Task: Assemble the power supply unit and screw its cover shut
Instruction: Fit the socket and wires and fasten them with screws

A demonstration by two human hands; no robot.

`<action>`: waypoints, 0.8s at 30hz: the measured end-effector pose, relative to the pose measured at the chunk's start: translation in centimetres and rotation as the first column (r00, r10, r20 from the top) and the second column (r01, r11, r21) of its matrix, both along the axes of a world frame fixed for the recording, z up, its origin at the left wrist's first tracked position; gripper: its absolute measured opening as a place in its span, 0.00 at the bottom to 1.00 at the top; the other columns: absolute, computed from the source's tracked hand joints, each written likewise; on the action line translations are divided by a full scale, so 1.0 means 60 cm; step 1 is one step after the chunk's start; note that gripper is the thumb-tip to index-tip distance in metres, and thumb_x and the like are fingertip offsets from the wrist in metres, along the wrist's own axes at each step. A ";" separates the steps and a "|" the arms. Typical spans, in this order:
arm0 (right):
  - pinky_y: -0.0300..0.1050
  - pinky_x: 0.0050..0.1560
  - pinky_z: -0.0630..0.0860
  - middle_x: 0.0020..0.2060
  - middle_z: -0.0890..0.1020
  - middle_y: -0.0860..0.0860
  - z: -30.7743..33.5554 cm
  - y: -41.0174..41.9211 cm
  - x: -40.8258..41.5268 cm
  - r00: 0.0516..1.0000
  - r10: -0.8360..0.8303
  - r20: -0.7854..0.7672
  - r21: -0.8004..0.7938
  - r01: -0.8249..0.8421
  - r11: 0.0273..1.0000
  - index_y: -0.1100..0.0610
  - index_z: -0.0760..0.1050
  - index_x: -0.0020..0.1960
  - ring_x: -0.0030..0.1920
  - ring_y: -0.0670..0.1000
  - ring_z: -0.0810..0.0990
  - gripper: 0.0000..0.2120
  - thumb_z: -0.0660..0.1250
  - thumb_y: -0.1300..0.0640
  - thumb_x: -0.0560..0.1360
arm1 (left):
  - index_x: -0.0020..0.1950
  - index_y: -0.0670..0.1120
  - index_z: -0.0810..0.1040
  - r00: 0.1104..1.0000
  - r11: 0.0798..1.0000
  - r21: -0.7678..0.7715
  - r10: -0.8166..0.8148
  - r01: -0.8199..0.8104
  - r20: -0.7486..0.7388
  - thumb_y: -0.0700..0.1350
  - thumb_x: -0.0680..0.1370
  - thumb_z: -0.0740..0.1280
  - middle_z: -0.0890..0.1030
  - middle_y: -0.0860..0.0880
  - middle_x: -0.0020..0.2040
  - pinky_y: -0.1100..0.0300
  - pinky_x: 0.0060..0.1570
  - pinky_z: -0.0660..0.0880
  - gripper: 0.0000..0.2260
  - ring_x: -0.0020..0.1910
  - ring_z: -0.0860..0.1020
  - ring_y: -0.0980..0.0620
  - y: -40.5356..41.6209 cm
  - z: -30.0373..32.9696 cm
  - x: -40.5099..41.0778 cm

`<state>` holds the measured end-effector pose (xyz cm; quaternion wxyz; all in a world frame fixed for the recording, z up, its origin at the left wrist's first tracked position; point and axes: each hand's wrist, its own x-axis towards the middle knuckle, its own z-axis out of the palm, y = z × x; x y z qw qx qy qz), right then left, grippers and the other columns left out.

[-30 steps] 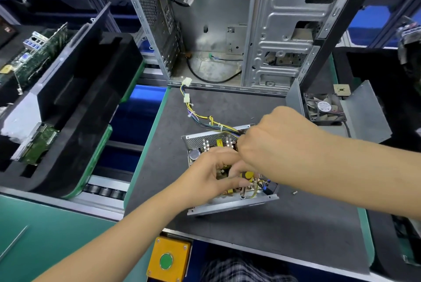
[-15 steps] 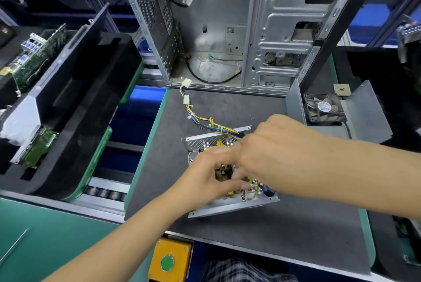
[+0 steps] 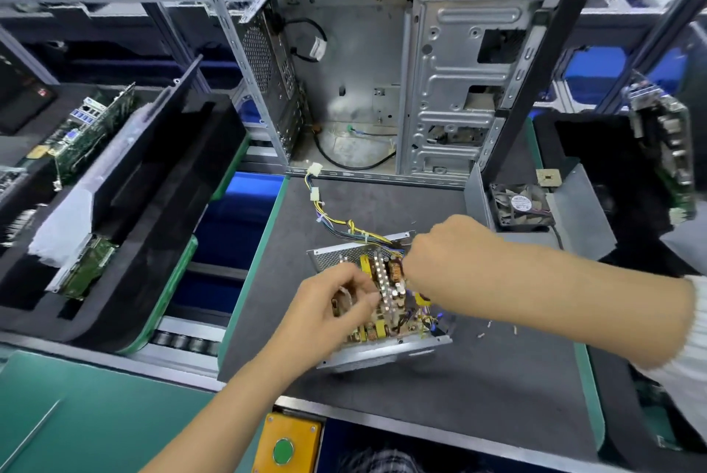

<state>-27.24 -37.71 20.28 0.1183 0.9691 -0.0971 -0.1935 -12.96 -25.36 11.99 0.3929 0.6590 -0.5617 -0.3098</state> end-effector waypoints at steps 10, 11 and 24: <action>0.43 0.39 0.73 0.33 0.78 0.45 0.013 -0.058 -0.106 0.835 -0.550 0.016 0.598 0.433 0.675 0.52 0.70 0.44 0.35 0.47 0.76 0.14 0.51 0.47 0.82 | 0.52 0.49 0.83 0.958 0.913 0.330 -0.277 0.239 0.071 0.52 0.75 0.73 0.81 0.57 0.44 0.63 0.46 0.72 0.10 0.45 0.77 0.60 0.043 -0.020 -0.013; 0.40 0.36 0.72 0.33 0.77 0.45 0.010 -0.055 -0.108 0.812 -0.582 0.035 0.663 0.417 0.621 0.52 0.70 0.43 0.32 0.46 0.76 0.14 0.51 0.49 0.82 | 0.52 0.49 0.83 0.950 0.903 0.337 -0.304 0.265 0.068 0.51 0.77 0.72 0.81 0.56 0.43 0.63 0.45 0.71 0.08 0.42 0.76 0.61 0.039 -0.017 -0.014; 0.41 0.35 0.69 0.30 0.72 0.45 -0.004 -0.018 -0.057 0.530 -0.834 0.153 0.929 0.210 0.304 0.58 0.73 0.46 0.29 0.44 0.69 0.08 0.64 0.53 0.78 | 0.47 0.46 0.84 0.892 0.882 0.246 -0.316 0.402 -0.322 0.42 0.79 0.68 0.84 0.54 0.41 0.68 0.41 0.73 0.05 0.39 0.80 0.59 -0.028 0.079 0.066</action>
